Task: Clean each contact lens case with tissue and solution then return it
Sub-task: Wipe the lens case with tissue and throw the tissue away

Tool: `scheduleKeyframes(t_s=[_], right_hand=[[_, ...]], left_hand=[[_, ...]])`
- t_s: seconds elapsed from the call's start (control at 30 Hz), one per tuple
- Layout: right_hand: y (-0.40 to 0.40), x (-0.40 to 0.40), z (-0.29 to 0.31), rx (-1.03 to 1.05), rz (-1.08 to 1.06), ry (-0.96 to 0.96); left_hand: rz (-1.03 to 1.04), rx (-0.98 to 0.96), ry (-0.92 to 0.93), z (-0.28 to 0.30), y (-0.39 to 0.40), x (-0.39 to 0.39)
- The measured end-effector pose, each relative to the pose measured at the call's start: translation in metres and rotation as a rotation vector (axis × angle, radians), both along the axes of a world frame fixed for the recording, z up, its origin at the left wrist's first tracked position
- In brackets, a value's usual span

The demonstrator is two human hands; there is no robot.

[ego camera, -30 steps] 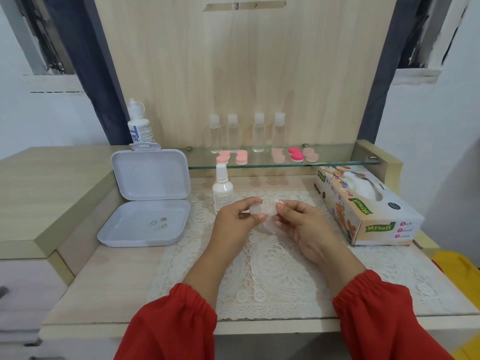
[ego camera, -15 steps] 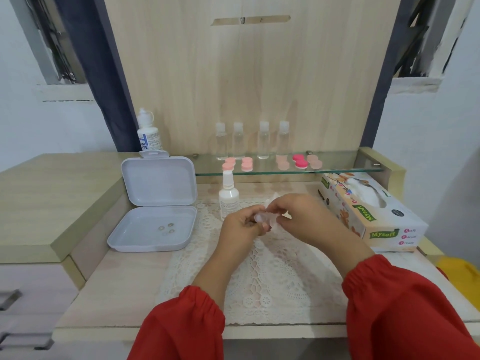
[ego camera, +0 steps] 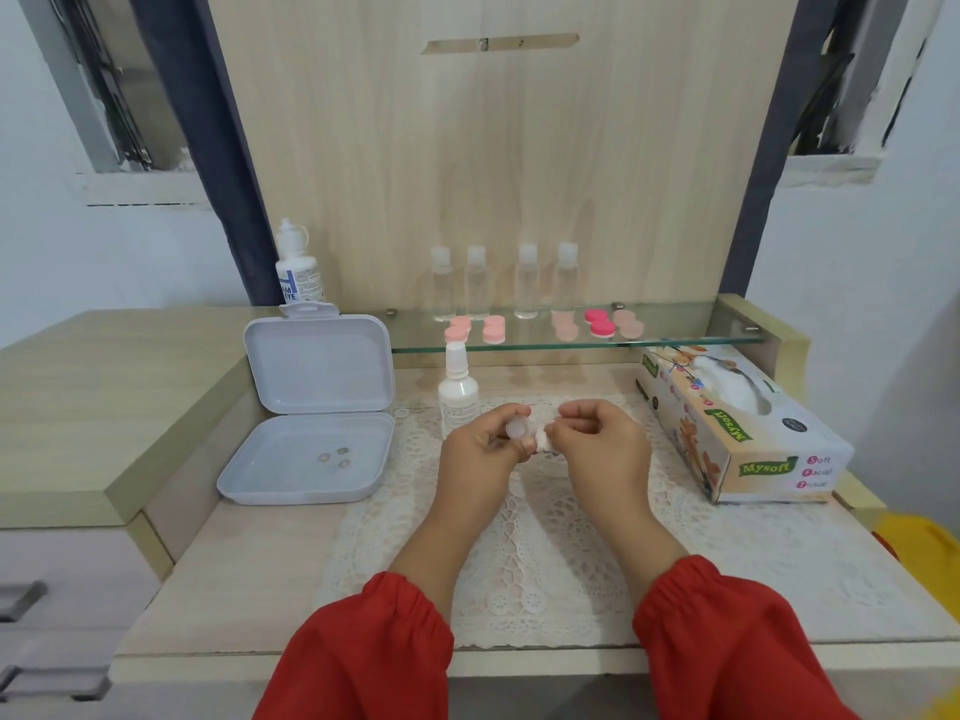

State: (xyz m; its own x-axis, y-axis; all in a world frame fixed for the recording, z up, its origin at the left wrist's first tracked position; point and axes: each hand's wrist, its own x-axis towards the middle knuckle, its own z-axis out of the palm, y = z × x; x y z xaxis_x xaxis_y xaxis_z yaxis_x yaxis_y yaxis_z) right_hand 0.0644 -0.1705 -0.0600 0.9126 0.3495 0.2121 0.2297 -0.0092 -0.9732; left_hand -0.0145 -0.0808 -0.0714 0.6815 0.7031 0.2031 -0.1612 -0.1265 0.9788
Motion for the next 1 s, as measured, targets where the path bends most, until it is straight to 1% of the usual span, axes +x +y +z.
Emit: scheduleKeyframes(t_s=[0.03,0.07,0.13,0.17,0.23,0.3,0.37,0.43,0.5,0.53,0.63,0.7,0.77,0.83,0.87,0.9,1.0], right_hand=[[-0.001,0.0,-0.002,0.062,0.002,0.029],[-0.002,0.0,-0.003,0.106,0.005,0.013],[-0.006,0.0,-0.004,0.101,0.044,-0.122],[-0.009,-0.001,-0.006,0.042,0.08,-0.218],[-0.01,0.0,-0.011,-0.163,0.131,-0.423],[-0.008,0.002,-0.014,-0.332,0.11,-0.583],[-0.005,0.001,-0.012,-0.401,0.077,-0.716],[-0.005,-0.001,-0.01,-0.432,0.073,-0.78],[-0.009,-0.001,-0.009,-0.419,0.114,-0.7],[-0.01,0.001,-0.009,-0.382,0.145,-0.61],[-0.014,0.005,-0.01,-0.199,0.223,-0.231],[-0.013,0.008,-0.01,-0.082,0.281,-0.034],[-0.011,0.01,-0.008,0.023,0.302,0.079],[-0.012,0.014,-0.006,0.164,0.278,0.168],[-0.014,0.016,-0.006,0.226,0.246,0.201],[-0.015,0.019,-0.006,0.281,0.206,0.233],[-0.017,0.027,-0.006,0.433,0.109,0.352]], left_hand=[[0.002,-0.007,-0.001,0.0,0.0,0.0],[0.005,-0.021,-0.008,0.0,0.0,0.0],[0.019,-0.06,-0.022,0.001,0.001,0.001],[0.025,-0.079,-0.026,0.001,0.002,0.001],[0.025,-0.099,-0.028,0.001,0.003,0.0],[0.02,-0.095,-0.02,0.0,0.004,0.0],[0.008,-0.11,-0.028,-0.001,0.005,0.0],[-0.017,-0.118,-0.025,-0.001,0.005,-0.001],[-0.048,-0.096,-0.007,-0.002,0.004,-0.001],[-0.066,-0.088,-0.005,-0.002,0.004,-0.001],[-0.099,-0.083,-0.001,-0.002,0.003,-0.002],[-0.112,-0.082,0.013,-0.002,0.003,-0.003],[-0.105,-0.103,0.027,-0.002,0.005,-0.003],[-0.073,-0.118,0.05,-0.003,0.007,-0.003],[-0.054,-0.094,0.071,-0.004,0.008,-0.002],[-0.032,-0.03,0.11,-0.005,0.008,-0.002],[0.013,0.28,0.293,-0.008,0.004,0.0]])
